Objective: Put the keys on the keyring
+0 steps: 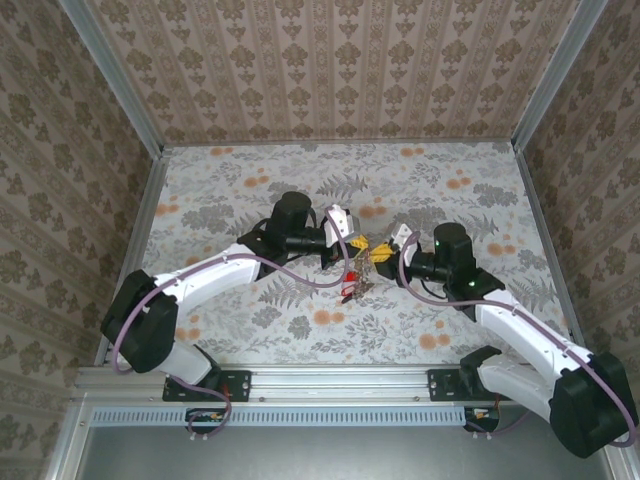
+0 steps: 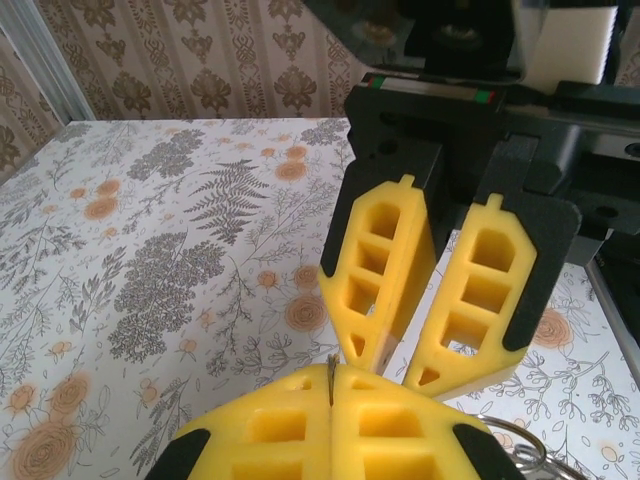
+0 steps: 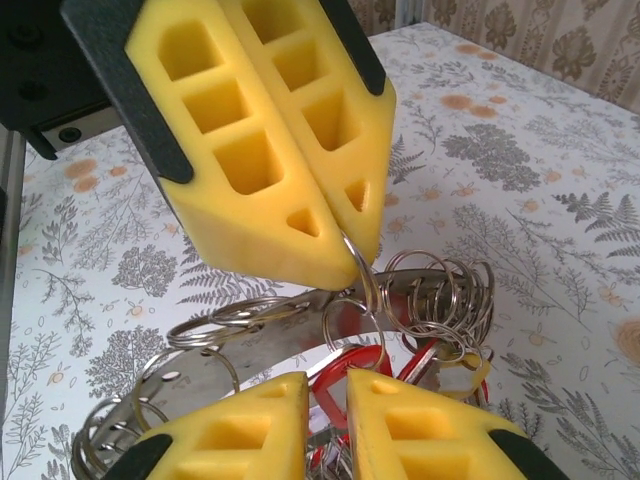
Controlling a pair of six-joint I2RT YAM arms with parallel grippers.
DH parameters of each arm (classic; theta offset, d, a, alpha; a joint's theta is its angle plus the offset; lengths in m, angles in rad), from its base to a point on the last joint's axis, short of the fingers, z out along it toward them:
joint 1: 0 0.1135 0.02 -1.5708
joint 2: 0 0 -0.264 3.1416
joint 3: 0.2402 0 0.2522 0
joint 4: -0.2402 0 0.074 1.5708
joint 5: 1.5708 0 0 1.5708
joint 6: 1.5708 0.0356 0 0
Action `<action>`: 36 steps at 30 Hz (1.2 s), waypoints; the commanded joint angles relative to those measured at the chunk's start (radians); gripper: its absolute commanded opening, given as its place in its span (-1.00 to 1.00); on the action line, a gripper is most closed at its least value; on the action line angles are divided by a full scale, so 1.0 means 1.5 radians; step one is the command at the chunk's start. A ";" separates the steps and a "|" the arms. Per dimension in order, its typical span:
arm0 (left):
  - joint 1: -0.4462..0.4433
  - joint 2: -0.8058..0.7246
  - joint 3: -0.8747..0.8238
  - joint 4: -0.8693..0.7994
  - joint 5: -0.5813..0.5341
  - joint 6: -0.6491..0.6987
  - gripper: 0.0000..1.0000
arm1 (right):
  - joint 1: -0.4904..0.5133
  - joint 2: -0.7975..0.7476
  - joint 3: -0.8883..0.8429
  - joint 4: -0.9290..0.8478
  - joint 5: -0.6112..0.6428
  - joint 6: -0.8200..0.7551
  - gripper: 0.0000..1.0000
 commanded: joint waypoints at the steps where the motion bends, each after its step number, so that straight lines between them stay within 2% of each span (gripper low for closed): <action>1: -0.001 -0.028 -0.003 0.043 0.017 -0.004 -1.00 | -0.002 0.022 0.027 0.018 -0.031 0.013 -0.63; 11: 0.000 -0.025 -0.021 0.089 0.026 -0.029 -1.00 | -0.001 0.080 0.010 0.044 -0.011 0.044 -0.69; 22: 0.003 -0.024 -0.016 0.071 0.025 -0.013 -1.00 | -0.003 -0.029 0.012 -0.050 0.102 -0.006 -0.69; 26: 0.004 -0.023 -0.014 0.071 0.027 -0.013 -1.00 | -0.003 -0.039 0.022 -0.048 0.067 -0.007 -0.67; 36: 0.001 -0.020 -0.012 0.075 0.028 -0.015 -1.00 | -0.002 -0.010 0.039 0.057 -0.001 0.058 -0.65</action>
